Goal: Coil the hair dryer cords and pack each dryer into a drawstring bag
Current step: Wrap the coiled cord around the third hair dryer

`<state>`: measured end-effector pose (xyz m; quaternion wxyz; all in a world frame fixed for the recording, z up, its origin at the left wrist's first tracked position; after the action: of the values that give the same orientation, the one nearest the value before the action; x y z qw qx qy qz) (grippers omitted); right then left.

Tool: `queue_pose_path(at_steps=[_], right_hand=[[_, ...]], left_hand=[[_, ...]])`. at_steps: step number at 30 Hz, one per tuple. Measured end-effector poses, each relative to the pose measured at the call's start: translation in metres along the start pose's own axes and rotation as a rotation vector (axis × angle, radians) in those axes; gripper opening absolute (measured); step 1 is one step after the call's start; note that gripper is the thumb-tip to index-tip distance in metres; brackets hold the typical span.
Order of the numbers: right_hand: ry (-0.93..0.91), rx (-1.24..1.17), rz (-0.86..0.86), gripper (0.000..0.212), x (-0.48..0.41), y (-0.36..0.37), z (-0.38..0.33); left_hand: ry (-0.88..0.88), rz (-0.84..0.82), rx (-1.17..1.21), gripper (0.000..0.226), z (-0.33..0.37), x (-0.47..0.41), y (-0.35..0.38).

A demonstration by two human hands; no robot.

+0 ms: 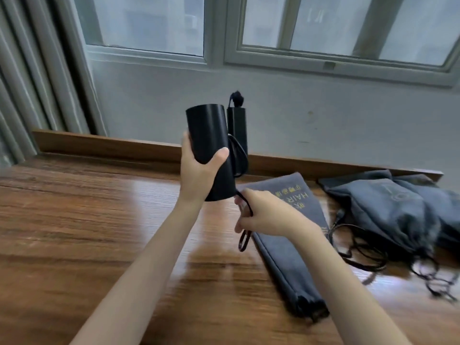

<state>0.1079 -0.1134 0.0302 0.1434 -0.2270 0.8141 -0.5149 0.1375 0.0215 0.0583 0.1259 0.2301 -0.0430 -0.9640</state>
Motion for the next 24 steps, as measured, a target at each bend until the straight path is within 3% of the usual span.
queue_pose_path(at_steps=[3, 6, 8, 11, 16, 24], right_hand=[[-0.040, -0.005, -0.028, 0.001, 0.013, -0.023, -0.003], [0.024, 0.069, 0.103, 0.019, 0.026, -0.054, 0.005], [0.140, 0.258, 0.277, 0.024, 0.036, -0.077, 0.018], [0.236, 0.387, 0.437, 0.029, 0.052, -0.100, 0.033], [0.048, 0.068, 0.364, 0.014, 0.056, -0.103, 0.039], [-0.153, -0.006, 0.308, 0.020, 0.047, -0.093, 0.030]], left_hand=[[0.133, -0.096, -0.328, 0.087, 0.008, -0.002, 0.006], [0.179, -0.400, -0.564, 0.092, 0.010, 0.002, 0.022], [0.095, -0.607, -0.591, 0.091, 0.007, 0.007, 0.034], [-0.043, -0.803, -0.560, 0.081, 0.005, 0.013, 0.042], [-0.207, -0.971, -0.270, 0.066, 0.012, 0.018, 0.031], [-0.458, -1.091, -0.014, 0.051, 0.005, 0.027, 0.010]])
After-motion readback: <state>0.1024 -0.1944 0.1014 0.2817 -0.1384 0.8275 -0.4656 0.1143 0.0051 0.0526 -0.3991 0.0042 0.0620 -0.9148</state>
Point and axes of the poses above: each hand's wrist, its own x-axis away from the middle knuckle, its own y-axis out of the palm, z = x × y, the point moved 6 cm from there along -x, towards the middle knuckle, and after that the axes turned 3 degrees about -y, right-handed, at the moved point
